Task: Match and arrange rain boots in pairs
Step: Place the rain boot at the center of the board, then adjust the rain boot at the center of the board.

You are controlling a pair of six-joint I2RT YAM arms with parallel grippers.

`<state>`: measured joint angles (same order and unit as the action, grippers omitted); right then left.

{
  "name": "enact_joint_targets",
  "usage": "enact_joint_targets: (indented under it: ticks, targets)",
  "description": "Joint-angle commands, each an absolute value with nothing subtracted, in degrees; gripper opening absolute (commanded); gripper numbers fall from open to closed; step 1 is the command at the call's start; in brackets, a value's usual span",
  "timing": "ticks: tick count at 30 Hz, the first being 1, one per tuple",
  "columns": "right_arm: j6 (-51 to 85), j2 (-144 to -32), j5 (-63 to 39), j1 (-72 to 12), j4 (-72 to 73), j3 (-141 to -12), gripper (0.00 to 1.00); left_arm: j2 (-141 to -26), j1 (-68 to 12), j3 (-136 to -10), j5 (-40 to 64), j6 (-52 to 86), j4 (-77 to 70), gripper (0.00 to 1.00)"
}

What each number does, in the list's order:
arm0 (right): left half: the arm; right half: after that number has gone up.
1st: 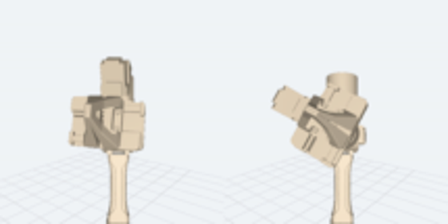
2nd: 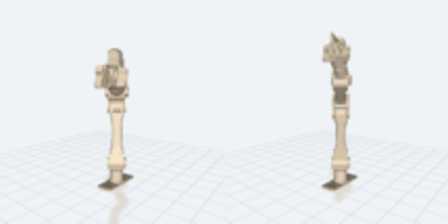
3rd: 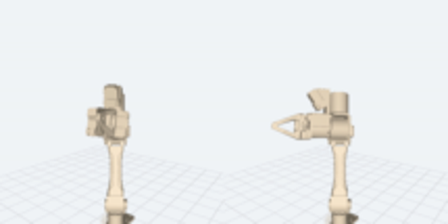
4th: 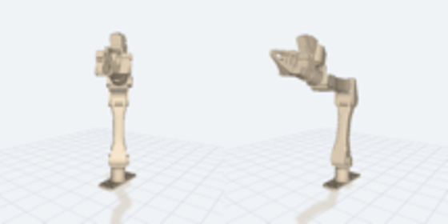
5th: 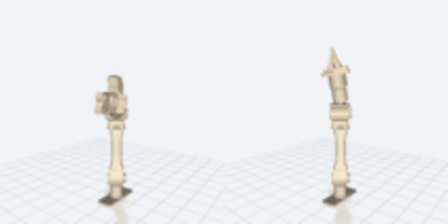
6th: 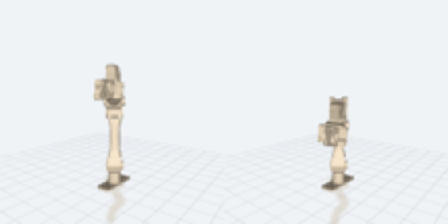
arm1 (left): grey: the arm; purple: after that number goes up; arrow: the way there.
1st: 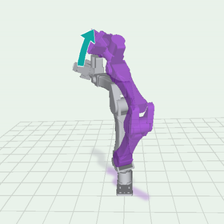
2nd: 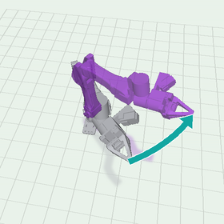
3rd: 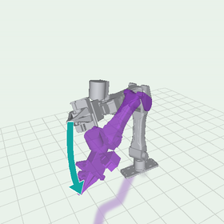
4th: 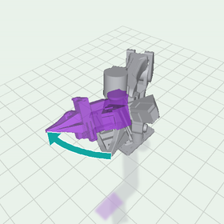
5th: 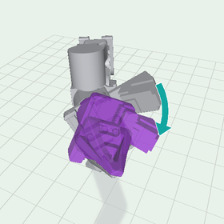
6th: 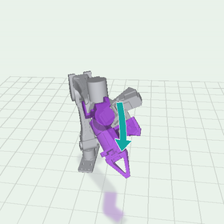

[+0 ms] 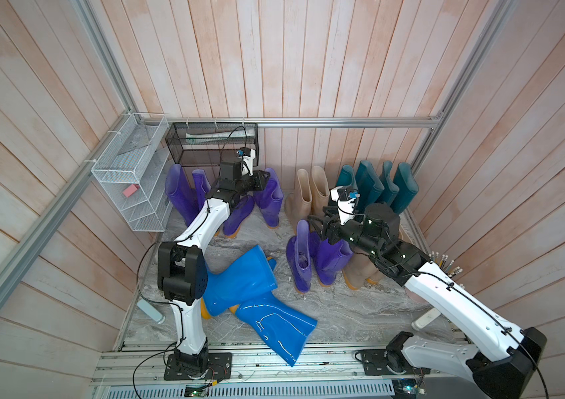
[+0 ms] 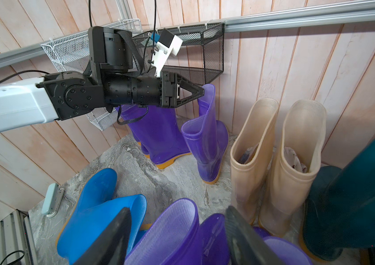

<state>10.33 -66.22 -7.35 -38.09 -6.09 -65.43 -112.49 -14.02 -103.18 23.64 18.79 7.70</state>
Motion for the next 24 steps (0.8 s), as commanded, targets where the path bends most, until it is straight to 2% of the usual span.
enact_joint_targets:
  ticks: [1,2,4,9,12,17,24]
  targets:
    - [10.72,-66.07,-6.85,-37.8,-6.47,-64.8,0.67,-112.26,-13.93,-104.95,26.51,19.65,5.26,0.53]
    - [10.64,-65.89,-6.78,-37.79,-6.49,-64.69,0.67,-112.11,-13.78,-104.94,26.91,19.53,5.47,0.57]
    - [10.5,-65.69,-6.55,-37.82,-6.51,-64.47,0.67,-111.24,-13.61,-104.99,27.16,19.39,6.31,0.72]
    - [9.87,-65.06,-5.3,-37.81,-6.6,-63.98,0.69,-106.52,-15.06,-103.97,26.44,18.28,11.15,0.8]
    - [9.39,-64.25,-3.27,-37.44,-6.43,-63.5,0.7,-103.09,-19.4,-99.58,20.51,14.58,12.34,0.84]
    - [9.84,-63.54,-3.43,-36.27,-5.84,-63.98,0.7,-99.58,-25.54,-91.24,10.32,14.01,9.53,0.97]
    - [9.91,-62.78,-3.09,-35.82,-6.19,-62.85,0.7,-102.6,-32.16,-89.78,-7.35,14.34,10.58,0.98]
